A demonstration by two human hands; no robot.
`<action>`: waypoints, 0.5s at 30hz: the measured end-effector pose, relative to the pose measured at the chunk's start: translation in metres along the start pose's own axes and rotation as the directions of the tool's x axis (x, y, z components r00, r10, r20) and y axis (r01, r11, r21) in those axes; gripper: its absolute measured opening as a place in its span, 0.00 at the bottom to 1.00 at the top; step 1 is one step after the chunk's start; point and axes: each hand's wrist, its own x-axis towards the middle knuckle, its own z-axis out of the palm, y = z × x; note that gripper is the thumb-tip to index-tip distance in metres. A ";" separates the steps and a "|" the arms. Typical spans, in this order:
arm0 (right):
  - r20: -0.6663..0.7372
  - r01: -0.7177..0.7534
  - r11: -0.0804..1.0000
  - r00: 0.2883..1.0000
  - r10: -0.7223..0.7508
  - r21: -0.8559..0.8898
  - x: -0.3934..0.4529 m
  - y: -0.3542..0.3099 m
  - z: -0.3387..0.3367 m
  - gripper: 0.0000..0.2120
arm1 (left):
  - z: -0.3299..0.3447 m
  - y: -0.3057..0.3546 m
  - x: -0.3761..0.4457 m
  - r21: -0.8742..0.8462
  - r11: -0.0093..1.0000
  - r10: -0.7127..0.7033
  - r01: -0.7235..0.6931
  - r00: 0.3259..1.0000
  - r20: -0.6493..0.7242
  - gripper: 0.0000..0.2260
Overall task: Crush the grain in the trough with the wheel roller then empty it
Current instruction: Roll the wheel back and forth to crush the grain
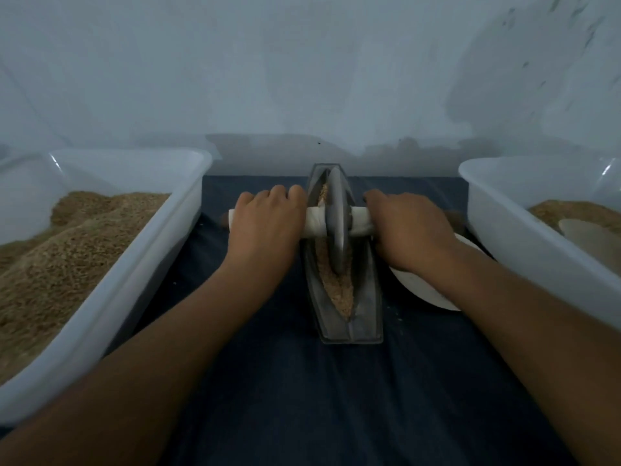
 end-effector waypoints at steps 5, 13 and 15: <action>0.105 -0.013 1.000 0.994 0.010 0.021 0.050 0.014 0.012 0.19 | 0.020 -0.007 0.041 0.022 1.000 0.017 -0.017 1.000 -0.002 0.09; 0.248 0.004 1.000 0.969 -0.001 -0.009 0.089 0.019 0.010 0.23 | 0.037 -0.012 0.064 -0.002 1.000 -0.012 0.012 1.000 -0.003 0.08; 0.217 0.007 1.000 0.976 -0.001 -0.025 0.085 0.017 0.009 0.22 | 0.036 -0.012 0.059 -0.010 1.000 -0.017 0.017 1.000 -0.002 0.09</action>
